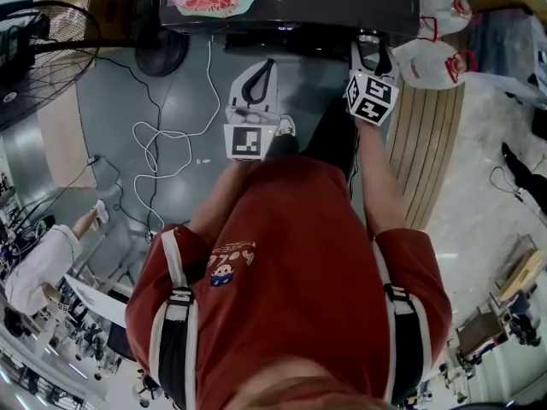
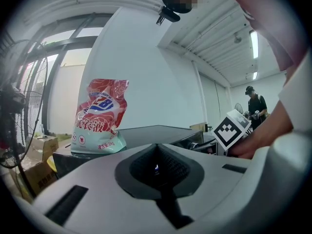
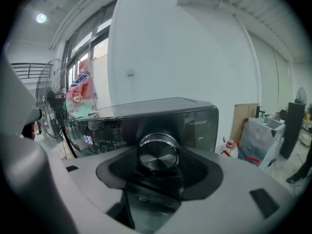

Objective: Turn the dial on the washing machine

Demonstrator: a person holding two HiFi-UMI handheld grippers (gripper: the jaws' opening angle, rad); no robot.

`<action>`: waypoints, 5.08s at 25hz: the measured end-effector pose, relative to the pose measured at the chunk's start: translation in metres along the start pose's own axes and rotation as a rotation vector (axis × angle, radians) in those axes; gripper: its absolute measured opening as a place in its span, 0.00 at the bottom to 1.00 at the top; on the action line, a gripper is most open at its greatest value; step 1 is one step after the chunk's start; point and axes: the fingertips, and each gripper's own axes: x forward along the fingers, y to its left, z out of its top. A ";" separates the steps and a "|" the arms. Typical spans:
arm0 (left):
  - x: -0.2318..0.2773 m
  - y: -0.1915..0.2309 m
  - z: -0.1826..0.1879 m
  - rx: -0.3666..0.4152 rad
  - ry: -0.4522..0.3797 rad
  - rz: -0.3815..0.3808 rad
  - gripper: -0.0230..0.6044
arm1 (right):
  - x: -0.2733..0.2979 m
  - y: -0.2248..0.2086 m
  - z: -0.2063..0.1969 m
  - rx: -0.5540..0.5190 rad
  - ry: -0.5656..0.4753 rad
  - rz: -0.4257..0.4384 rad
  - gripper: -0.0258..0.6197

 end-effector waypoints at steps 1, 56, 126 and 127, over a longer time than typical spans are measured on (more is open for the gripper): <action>0.000 0.000 0.000 -0.003 0.000 0.001 0.05 | 0.000 0.000 0.000 0.000 0.000 0.000 0.46; 0.001 -0.009 0.001 -0.001 -0.003 -0.014 0.05 | 0.002 -0.013 -0.007 0.711 -0.095 0.269 0.46; -0.018 0.002 0.009 0.038 0.006 -0.003 0.05 | -0.036 0.019 -0.050 1.405 -0.074 0.463 0.56; -0.020 0.005 0.008 0.045 0.020 -0.001 0.05 | -0.041 0.024 -0.051 1.375 -0.060 0.462 0.56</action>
